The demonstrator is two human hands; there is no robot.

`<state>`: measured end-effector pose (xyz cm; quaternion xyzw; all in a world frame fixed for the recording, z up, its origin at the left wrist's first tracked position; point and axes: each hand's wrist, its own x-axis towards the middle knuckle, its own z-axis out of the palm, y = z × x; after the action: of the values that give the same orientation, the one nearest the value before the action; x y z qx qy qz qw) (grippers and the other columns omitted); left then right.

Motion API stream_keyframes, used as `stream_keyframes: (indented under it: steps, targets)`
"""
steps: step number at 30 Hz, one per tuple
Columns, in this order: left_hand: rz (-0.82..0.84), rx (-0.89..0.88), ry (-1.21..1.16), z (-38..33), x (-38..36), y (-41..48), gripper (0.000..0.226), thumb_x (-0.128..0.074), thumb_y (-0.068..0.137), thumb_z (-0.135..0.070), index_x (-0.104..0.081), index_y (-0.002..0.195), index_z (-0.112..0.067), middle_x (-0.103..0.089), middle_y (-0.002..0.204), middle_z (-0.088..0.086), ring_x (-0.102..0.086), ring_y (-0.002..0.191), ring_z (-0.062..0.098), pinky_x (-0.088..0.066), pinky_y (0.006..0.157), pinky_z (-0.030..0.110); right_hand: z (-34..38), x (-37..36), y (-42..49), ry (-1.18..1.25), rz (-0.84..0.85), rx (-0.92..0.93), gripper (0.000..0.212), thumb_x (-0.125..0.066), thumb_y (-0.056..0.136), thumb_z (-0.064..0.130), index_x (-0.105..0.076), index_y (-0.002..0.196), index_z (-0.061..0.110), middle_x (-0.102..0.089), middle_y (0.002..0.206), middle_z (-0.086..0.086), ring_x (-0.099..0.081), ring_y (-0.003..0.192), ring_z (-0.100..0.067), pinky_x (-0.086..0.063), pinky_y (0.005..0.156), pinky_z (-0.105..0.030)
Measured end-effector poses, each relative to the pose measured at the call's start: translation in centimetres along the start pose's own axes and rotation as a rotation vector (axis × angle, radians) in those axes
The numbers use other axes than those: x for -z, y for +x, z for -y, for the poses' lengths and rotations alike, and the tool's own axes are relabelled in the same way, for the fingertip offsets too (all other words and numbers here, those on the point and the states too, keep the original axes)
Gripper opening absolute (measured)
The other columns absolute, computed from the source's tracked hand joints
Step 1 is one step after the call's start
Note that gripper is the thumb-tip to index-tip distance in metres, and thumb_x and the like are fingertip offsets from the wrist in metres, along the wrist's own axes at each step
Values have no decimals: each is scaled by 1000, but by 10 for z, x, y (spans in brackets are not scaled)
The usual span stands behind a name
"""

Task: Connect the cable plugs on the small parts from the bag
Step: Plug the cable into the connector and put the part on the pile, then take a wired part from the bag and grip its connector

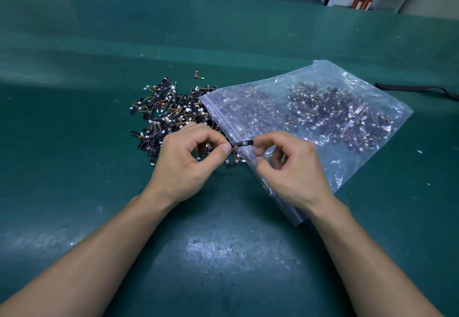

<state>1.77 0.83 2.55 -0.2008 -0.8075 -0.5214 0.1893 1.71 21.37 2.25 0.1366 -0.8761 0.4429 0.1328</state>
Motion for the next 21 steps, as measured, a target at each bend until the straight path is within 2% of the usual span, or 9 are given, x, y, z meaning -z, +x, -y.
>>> stream_keyframes:
  steps: [2,4,7,9,12,14,16,19,21]
  targets:
    - [-23,31,-16,0,1,1,14,-69,85,-14,-66,76,-25,-66,75,-7,-58,72,18,-42,67,22,-6,2,2,-194,52,-8,32,-75,70,36,-68,101,35,-64,88,20,-53,62,-3,-44,66,-24]
    - [-36,45,-13,0,1,1,13,-70,85,-15,-66,76,-23,-66,75,-8,-59,72,16,-42,67,19,-10,3,3,-281,80,-27,41,-83,70,36,-67,107,35,-61,91,21,-50,67,6,-48,70,-30]
    - [-41,49,10,1,1,0,13,-70,84,-16,-65,74,-23,-65,74,-12,-57,71,12,-41,66,18,-10,5,4,-283,24,-15,34,-80,73,23,-68,102,34,-61,87,22,-50,66,8,-51,72,-31]
    - [-35,47,17,3,1,-1,12,-70,84,-21,-65,73,-23,-64,73,-14,-57,70,13,-42,66,21,-8,8,4,-227,-36,-5,25,-77,75,20,-71,96,32,-61,78,27,-52,62,2,-47,66,-26]
    - [-18,43,50,7,0,-1,15,-67,84,-30,-67,73,-20,-64,73,-16,-58,71,16,-42,70,26,-6,13,5,-154,-136,-7,15,-76,78,21,-74,91,28,-56,67,38,-51,56,-3,-35,59,-9]
    - [4,51,105,6,-2,2,14,-68,85,-28,-69,74,-20,-66,74,-17,-59,73,15,-44,73,30,-5,16,6,-127,-174,-11,14,-77,80,20,-77,91,28,-60,68,35,-51,55,-4,-37,60,-7]
    - [38,55,178,2,-5,8,11,-68,86,-28,-70,76,-23,-66,75,-18,-59,76,12,-46,74,34,-3,19,6,-100,-192,-13,15,-78,81,19,-79,91,29,-68,76,26,-52,57,-6,-40,62,-9]
    - [87,71,288,-9,-9,22,12,-65,85,-36,-71,76,-30,-67,75,-16,-60,78,12,-48,75,33,-1,21,7,-58,-221,-2,13,-76,84,20,-79,92,30,-72,82,21,-53,58,-10,-42,60,-12]
    - [140,119,444,-17,-15,36,17,-64,85,-41,-73,77,-29,-67,73,-15,-60,77,13,-51,75,34,0,23,7,-48,-244,18,13,-75,84,22,-78,91,32,-72,83,20,-53,57,-12,-41,58,-13]
